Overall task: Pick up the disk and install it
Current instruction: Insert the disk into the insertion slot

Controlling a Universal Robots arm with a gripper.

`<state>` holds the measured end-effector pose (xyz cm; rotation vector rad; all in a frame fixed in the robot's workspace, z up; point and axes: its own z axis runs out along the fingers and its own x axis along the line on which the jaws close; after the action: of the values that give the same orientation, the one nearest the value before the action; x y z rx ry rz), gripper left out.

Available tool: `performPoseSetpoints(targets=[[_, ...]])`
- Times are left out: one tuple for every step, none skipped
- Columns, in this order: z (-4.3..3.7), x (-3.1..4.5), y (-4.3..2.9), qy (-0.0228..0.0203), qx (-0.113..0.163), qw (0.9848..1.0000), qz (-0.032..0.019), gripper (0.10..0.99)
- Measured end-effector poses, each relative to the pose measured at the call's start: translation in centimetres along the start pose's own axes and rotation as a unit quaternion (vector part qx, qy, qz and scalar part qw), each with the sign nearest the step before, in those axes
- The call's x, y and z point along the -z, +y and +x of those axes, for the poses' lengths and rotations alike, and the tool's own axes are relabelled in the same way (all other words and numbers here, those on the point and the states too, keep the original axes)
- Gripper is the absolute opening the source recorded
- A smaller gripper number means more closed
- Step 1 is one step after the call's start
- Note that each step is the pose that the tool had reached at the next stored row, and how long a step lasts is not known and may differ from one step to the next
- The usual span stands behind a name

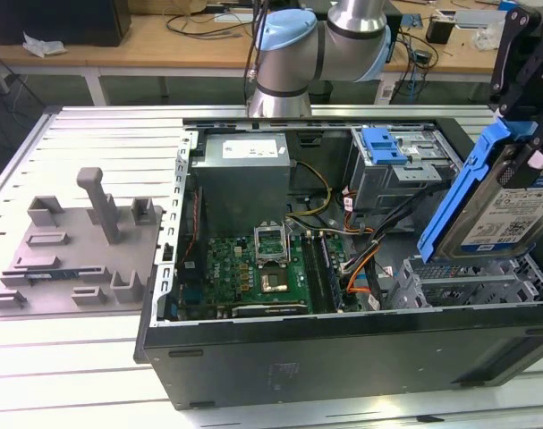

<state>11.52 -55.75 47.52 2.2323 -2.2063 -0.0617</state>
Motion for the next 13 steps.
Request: performPoseSetpoints(targets=[[0.0, 0.0, 0.0, 0.0, 0.0, 1.0, 0.0, 0.369], [0.01, 0.0, 0.0, 0.0, 0.0, 1.0, 0.0, 0.369], [0.01, 0.0, 0.0, 0.0, 0.0, 1.0, 0.0001, 0.369], [0.01, 0.0, 0.0, 0.0, 0.0, 1.0, 0.0, 0.369], [0.01, 0.0, 0.0, 0.0, 0.0, 1.0, 0.0, 0.369], [0.01, 0.0, 0.0, 0.0, 0.0, 1.0, 0.0, 0.369], [0.01, 0.0, 0.0, 0.0, 0.0, 1.0, 0.0, 0.369], [0.01, 0.0, 0.0, 0.0, 0.0, 1.0, 0.0, 0.369], [0.01, -0.01, 0.0, 0.0, 0.0, 1.0, 0.0, 0.369], [-0.02, -0.03, 0.0, -0.0001, 0.0, 1.0, 0.0, 0.369], [-0.11, -0.04, -0.01, 0.0, 0.0, 1.0, 0.0, 0.369], [-0.23, -0.06, -0.04, -0.0001, 0.0, 1.0, 0.0, 0.369], [-0.29, -0.07, -0.05, 0.0, 0.0, 1.0, 0.0, 0.369]])
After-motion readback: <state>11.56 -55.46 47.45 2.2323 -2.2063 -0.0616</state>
